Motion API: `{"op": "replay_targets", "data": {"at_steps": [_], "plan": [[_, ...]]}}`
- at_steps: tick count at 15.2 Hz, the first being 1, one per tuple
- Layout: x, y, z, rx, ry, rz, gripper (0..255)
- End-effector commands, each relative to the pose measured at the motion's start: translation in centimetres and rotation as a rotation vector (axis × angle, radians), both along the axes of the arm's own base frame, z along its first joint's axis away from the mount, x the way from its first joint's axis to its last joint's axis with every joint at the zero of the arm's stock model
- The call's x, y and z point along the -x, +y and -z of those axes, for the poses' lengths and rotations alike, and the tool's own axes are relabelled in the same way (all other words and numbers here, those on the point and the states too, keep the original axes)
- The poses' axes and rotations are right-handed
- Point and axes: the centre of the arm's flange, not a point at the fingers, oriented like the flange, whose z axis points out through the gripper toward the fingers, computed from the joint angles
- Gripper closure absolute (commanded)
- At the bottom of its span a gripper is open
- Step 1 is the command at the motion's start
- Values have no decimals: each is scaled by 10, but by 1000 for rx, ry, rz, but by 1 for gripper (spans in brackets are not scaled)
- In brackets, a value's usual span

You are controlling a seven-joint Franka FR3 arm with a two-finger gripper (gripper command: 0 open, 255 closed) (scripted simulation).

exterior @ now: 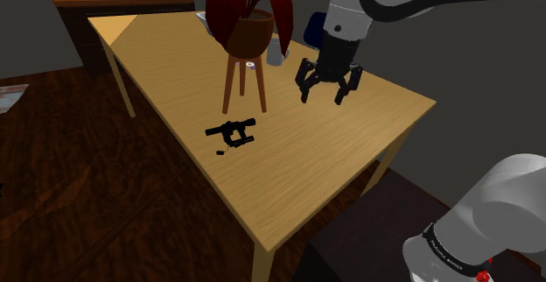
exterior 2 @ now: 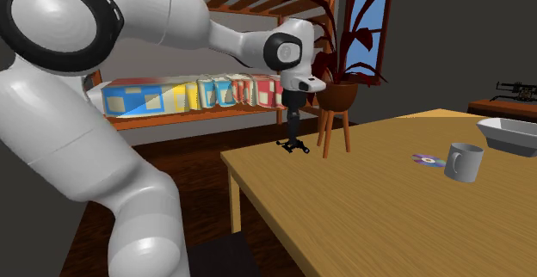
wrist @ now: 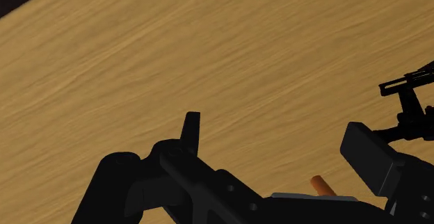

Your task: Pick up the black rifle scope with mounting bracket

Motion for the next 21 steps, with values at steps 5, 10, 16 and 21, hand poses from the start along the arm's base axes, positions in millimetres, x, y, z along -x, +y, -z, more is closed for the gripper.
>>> {"op": "replay_targets", "data": {"at_steps": [5, 10, 16, 21], "plan": [[-46, 62, 22, -26, 20, 143, 0], [-90, 106, 40, -46, 36, 259, 0], [-145, 150, 61, -69, 55, 392, 0], [-145, 150, 87, -69, 55, 392, 0]]}}
